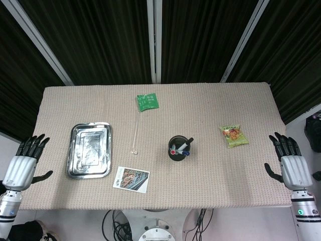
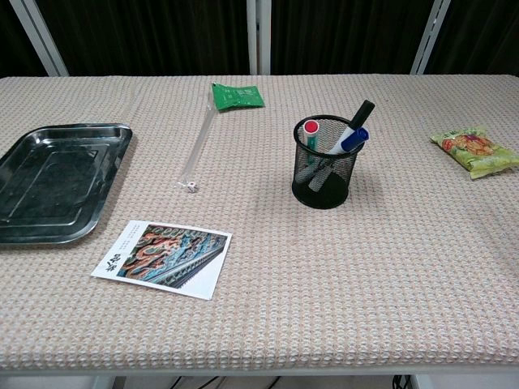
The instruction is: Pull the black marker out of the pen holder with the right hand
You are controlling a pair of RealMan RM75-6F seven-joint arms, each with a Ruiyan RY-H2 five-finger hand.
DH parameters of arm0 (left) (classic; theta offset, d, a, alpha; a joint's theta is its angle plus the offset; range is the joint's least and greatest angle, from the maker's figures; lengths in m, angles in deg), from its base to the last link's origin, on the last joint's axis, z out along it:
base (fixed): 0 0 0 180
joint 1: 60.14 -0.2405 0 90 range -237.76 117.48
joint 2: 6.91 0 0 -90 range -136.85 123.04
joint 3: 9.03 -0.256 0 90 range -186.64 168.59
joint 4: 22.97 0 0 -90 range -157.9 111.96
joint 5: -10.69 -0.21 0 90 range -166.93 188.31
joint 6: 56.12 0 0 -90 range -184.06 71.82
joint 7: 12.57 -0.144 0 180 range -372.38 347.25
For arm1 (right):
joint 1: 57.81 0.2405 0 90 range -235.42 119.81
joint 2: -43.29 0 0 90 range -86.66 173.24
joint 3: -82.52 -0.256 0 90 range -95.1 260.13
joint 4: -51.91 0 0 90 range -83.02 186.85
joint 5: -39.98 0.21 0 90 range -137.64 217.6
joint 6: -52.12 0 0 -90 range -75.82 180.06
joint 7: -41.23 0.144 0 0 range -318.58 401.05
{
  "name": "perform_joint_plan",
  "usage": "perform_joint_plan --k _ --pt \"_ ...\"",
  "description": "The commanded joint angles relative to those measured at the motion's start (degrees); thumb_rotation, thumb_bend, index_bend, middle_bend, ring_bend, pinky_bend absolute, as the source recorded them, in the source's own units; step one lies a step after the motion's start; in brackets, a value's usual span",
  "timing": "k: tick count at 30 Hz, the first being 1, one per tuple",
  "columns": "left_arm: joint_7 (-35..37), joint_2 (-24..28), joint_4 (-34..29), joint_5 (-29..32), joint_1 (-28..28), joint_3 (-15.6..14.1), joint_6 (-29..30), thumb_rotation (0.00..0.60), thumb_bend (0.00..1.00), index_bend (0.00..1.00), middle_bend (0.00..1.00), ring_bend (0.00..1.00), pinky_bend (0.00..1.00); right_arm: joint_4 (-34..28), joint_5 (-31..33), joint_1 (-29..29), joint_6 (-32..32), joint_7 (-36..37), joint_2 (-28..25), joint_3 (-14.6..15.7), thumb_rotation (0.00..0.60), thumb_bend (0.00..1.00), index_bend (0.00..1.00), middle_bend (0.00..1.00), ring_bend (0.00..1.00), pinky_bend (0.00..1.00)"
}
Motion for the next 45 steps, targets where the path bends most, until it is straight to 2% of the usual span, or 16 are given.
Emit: perform_joint_plan --k 1,10,13,16,19,23,29,31,37,45 --pt "0.17 -0.09 -0.05 0.16 -0.11 0.06 0.10 0.600 0.10 0.04 0.00 0.00 0.02 0.14 0.09 -0.26 0.20 0.47 -0.06 0.08 0.600 0.29 0.00 0.00 0.00 0.00" --pt "-0.53 0.45 -0.84 0.14 -0.23 0.02 0.06 0.600 0.10 0.04 0.00 0.00 0.02 0.24 -2.16 1.18 3.15 5.40 -0.63 0.25 0.600 0.26 0.00 0.00 0.00 0.00" --pt "0.05 0.24 -0.48 0.31 0.12 0.17 -0.51 0.600 0.10 0.04 0.00 0.00 0.02 -1.05 -2.86 3.87 7.57 10.00 -2.08 -0.04 0.600 0.24 0.00 0.00 0.00 0.00" --pt "1.00 0.27 -0.13 0.67 0.65 0.23 -1.70 0.600 0.10 0.04 0.00 0.00 0.02 -3.65 -1.66 8.10 13.24 11.27 -4.25 -2.16 0.600 0.24 0.00 0.00 0.00 0.00" --pt "0.55 0.41 0.11 1.05 0.58 0.17 -2.03 0.600 0.10 0.04 0.00 0.00 0.02 -6.57 -0.09 12.57 19.29 9.04 -6.55 -4.18 0.600 0.24 0.00 0.00 0.00 0.00" --pt "0.22 1.02 -0.48 2.35 0.00 0.15 -2.35 0.600 0.10 0.04 0.00 0.00 0.02 -10.46 4.45 19.92 28.15 1.43 -8.74 -7.82 0.600 0.24 0.00 0.00 0.00 0.00" --pt "0.66 1.04 -0.52 3.04 -0.07 0.35 -2.76 0.600 0.10 0.04 0.00 0.00 0.02 -10.75 14.44 28.33 36.88 -7.71 -5.63 -10.69 0.600 0.25 0.00 0.00 0.00 0.00" --pt "0.47 1.15 -0.64 3.09 0.03 0.31 -3.08 0.600 0.10 0.04 0.00 0.00 0.02 -10.12 16.67 30.28 38.26 -10.12 -3.95 -10.68 0.600 0.26 0.01 0.00 0.00 0.00" --pt "0.21 1.77 -1.01 3.59 0.16 0.41 -3.77 0.600 0.10 0.04 0.00 0.00 0.02 -7.98 21.60 34.64 38.74 -16.37 1.94 -9.99 0.600 0.27 0.12 0.00 0.00 0.00" --pt "1.14 1.67 -0.50 3.75 0.17 0.25 -4.31 0.600 0.10 0.04 0.00 0.00 0.02 -5.82 23.15 36.54 36.79 -19.32 6.65 -8.70 0.600 0.29 0.22 0.00 0.00 0.00"
